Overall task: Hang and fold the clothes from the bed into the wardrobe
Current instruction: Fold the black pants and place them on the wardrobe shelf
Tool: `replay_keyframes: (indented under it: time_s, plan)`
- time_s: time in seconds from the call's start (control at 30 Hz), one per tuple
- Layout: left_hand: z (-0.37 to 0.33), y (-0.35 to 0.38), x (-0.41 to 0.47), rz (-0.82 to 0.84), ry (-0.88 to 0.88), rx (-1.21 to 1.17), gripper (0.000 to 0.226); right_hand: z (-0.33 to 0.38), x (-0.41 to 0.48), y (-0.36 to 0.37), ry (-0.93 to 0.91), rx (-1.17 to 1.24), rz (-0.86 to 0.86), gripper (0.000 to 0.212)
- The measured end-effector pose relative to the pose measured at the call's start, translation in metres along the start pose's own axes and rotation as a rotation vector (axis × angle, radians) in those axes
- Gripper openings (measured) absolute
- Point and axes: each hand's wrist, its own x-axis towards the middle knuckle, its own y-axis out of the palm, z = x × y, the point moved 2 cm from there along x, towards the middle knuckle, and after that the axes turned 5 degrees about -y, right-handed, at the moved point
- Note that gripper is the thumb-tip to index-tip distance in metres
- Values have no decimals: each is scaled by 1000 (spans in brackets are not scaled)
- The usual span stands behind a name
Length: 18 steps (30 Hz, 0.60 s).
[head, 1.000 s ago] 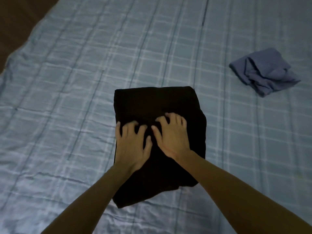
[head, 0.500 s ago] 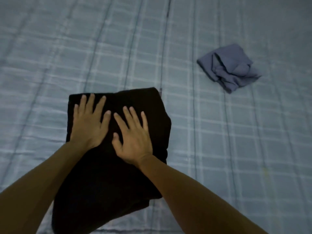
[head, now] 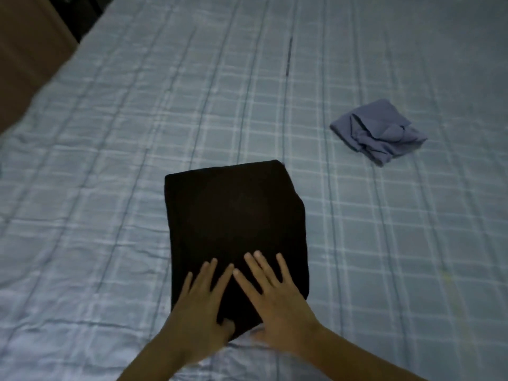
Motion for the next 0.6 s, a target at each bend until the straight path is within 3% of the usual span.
replay_keyframes:
  time_s: [0.1,0.2,0.43,0.6]
  plan:
    - [-8,15,-3,77,-36,211,119,-8,21,9,169,5,35,136]
    - [-1,32,22,-19,-105,273,138,-13,44,16,171,-20,62,140]
    - [15,47,38,-121,-65,218,124,-10,51,23,209,-25,32,136]
    - [15,53,25,-195,-38,231,133,5,16,28,25,-115,-34,126]
